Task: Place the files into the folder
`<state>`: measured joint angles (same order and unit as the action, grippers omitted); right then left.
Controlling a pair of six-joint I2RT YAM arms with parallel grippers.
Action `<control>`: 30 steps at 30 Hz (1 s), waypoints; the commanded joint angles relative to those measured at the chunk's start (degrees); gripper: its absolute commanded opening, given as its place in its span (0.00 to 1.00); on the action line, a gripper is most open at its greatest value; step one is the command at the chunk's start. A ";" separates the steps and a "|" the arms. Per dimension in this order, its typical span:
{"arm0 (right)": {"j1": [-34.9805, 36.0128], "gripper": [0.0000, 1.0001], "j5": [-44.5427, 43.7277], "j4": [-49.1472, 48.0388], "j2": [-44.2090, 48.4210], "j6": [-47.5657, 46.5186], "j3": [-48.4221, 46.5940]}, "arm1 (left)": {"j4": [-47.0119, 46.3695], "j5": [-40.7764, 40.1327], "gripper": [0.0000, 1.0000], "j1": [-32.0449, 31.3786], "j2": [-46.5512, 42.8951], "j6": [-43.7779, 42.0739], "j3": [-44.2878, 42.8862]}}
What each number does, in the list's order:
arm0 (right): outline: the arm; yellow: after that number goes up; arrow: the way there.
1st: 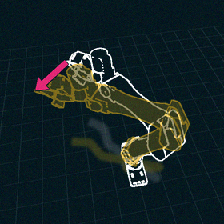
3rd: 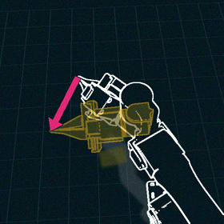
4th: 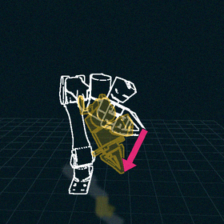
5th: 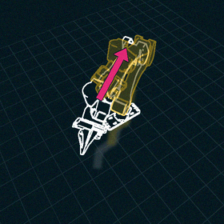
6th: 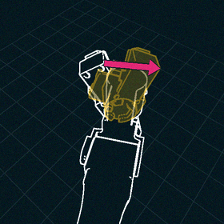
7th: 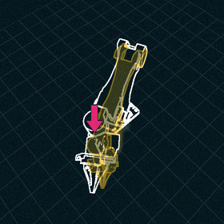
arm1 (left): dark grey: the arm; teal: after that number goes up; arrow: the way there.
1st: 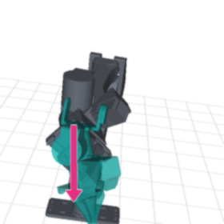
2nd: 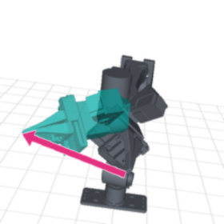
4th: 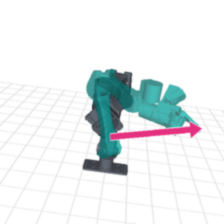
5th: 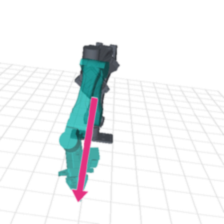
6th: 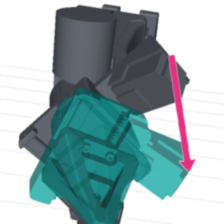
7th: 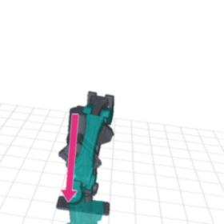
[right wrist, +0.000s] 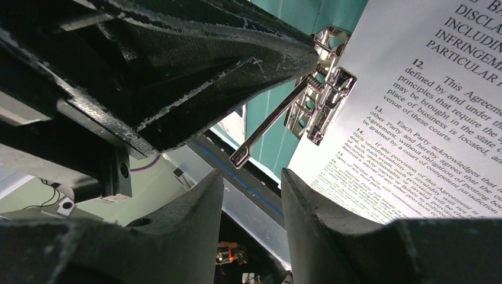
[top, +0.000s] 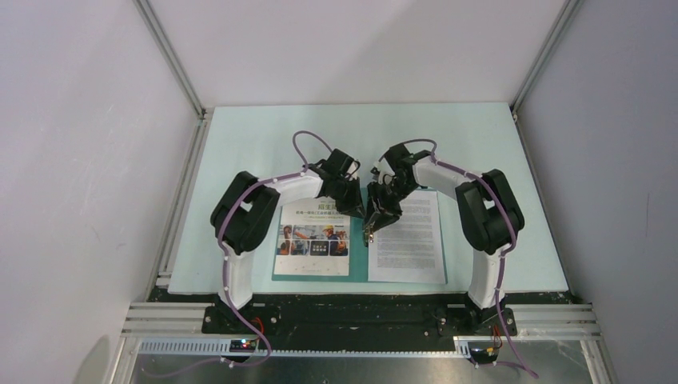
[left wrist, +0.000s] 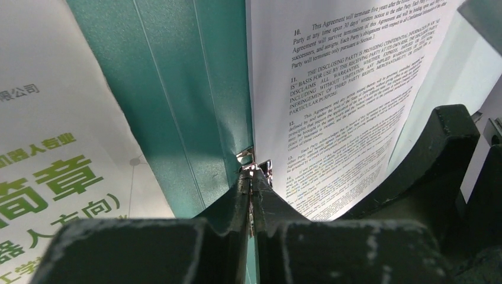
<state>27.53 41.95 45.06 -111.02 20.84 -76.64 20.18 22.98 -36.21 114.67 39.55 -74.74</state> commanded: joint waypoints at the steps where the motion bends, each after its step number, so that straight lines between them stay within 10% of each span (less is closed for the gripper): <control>1: 0.34 0.45 0.77 -0.16 -0.91 0.80 -2.29 | -0.68 2.13 0.10 0.16 1.09 0.09 -1.13; 6: 0.38 0.43 1.13 -0.37 -1.35 1.13 -2.30 | 0.04 1.86 0.24 0.07 0.79 -0.30 -1.36; 30: -0.42 0.40 0.93 -0.41 0.04 0.29 -1.84 | 3.01 -1.65 0.21 0.08 -0.69 0.80 -1.69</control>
<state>27.24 42.37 44.86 -112.18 21.26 -76.86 20.93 21.21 -36.18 111.90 39.27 -74.74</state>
